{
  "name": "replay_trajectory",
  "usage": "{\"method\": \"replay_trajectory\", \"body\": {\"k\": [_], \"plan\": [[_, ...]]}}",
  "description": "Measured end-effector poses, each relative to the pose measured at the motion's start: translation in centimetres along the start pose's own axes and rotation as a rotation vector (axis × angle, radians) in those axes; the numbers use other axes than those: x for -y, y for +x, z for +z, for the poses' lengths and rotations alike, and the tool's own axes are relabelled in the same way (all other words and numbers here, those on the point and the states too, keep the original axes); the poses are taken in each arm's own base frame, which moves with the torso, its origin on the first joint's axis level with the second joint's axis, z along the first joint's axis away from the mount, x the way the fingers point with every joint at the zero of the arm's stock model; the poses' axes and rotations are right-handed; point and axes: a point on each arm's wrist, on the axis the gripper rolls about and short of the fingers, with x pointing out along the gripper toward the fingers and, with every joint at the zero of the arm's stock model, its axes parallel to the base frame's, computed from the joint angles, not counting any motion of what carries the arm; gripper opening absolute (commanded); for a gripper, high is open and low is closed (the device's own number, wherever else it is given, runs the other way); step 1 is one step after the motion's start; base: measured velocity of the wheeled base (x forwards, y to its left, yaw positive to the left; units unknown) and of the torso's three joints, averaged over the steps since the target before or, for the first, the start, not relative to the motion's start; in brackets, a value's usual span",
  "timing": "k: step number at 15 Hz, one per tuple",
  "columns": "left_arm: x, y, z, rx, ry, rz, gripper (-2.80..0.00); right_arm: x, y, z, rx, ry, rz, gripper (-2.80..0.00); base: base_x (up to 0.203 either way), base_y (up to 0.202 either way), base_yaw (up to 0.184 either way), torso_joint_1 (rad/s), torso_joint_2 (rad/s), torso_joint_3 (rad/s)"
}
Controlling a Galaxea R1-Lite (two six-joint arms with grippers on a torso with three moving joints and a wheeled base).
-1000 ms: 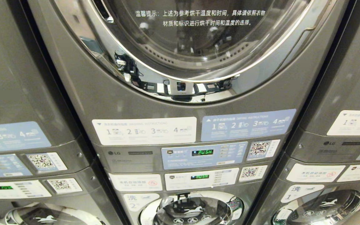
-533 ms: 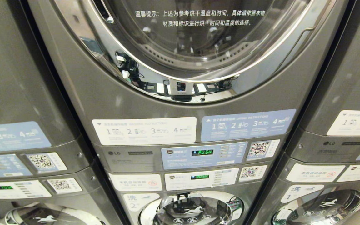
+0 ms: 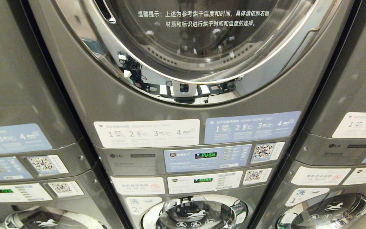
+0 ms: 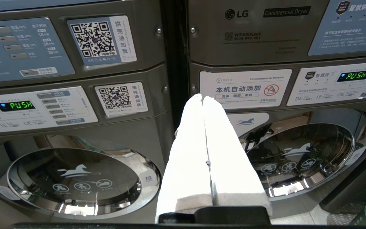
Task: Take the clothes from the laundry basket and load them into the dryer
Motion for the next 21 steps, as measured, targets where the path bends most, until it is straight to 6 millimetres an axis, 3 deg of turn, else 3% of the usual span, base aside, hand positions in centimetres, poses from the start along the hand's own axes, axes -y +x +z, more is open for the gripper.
{"method": "replay_trajectory", "body": {"k": [3,21], "plan": [[0.0,0.01,-0.02,0.003,0.001,-0.001,-2.8,0.06,0.3,0.09,0.065,0.019,-0.025,-2.8,0.0,0.0,0.0,0.0,0.0,0.0],[0.0,0.0,-0.02,0.004,0.011,-0.001,-2.8,0.09,0.34,-0.04,0.061,0.119,-0.041,-2.8,-0.007,0.0,0.0,0.001,0.0,0.001]]}}
